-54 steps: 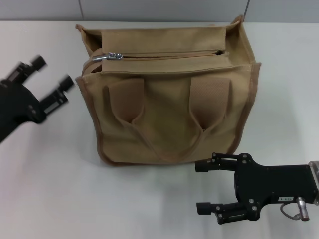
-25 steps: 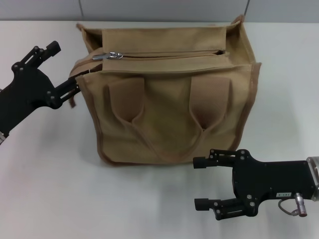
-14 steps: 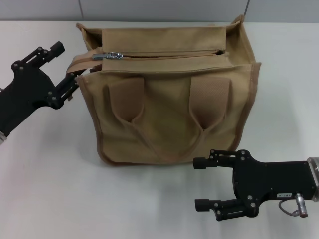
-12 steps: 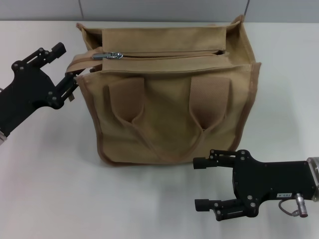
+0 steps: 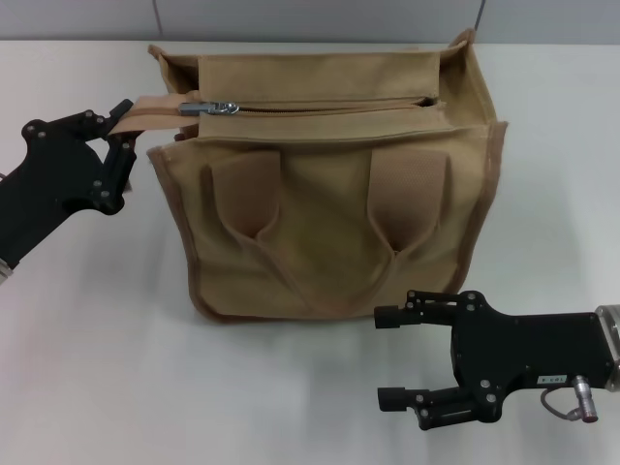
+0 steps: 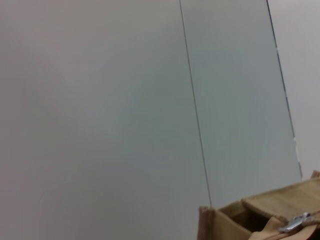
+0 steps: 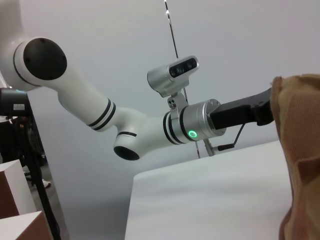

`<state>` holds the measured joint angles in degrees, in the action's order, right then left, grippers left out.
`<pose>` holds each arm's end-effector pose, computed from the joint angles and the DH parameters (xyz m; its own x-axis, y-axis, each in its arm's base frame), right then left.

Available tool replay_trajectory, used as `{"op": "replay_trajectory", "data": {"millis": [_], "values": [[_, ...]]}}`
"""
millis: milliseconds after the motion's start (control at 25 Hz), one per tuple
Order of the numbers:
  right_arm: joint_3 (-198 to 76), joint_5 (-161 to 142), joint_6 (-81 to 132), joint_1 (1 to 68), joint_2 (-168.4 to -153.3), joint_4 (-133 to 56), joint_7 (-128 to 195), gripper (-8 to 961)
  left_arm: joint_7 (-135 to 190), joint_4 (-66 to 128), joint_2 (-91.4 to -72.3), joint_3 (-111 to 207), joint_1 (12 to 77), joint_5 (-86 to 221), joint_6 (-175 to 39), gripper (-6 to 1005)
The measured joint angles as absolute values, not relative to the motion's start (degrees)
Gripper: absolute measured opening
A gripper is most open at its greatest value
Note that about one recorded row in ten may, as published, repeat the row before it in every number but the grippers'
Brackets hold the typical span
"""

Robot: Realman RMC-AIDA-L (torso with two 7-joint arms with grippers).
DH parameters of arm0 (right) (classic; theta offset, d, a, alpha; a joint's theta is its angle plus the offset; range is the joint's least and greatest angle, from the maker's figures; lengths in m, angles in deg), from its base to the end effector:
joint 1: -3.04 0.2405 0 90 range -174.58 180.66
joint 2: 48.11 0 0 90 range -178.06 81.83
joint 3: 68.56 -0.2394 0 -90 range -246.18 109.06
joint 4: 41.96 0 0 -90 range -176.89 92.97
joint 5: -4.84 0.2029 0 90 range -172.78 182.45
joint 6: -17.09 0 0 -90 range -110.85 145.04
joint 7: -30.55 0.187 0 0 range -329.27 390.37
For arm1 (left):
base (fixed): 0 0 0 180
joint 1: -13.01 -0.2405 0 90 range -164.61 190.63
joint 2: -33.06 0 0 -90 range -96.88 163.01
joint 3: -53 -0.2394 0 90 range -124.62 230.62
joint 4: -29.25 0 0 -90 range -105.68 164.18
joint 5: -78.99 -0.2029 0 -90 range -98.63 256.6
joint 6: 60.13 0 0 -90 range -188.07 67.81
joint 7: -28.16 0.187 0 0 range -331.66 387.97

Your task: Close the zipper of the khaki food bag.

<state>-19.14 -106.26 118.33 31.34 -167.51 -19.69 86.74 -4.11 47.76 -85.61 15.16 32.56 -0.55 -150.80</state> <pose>0.2119 0.2422 -0.0770 0.7933 -0.1906 -0.5783 -0.1628 -0.9815 0.1003 -0.2614 0.3093 0.0070 0.7079 -0.1925 0.6796 0.4254 -0.6519 -0.6278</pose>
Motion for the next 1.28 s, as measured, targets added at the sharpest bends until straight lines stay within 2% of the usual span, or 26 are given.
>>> {"op": "replay_trajectory", "data": {"millis": [400, 640, 1280], "values": [[-19.25, -97.28, 125.57, 30.50, -167.50, -19.73, 86.75, 815, -1.54, 44.33, -85.76, 15.31, 33.62, 4.39, -154.54, 22], [-19.26, -87.89, 129.02, 31.10, -167.39, -21.13, 91.40, 815, -0.61, 43.39, -85.76, 15.03, 33.94, 4.66, -156.18, 22], [-18.54, -84.25, 122.04, 43.00, -166.10, -12.81, 132.52, 815, -0.50, 41.90, -85.85, 15.38, 34.83, 4.72, -159.04, 22]]}}
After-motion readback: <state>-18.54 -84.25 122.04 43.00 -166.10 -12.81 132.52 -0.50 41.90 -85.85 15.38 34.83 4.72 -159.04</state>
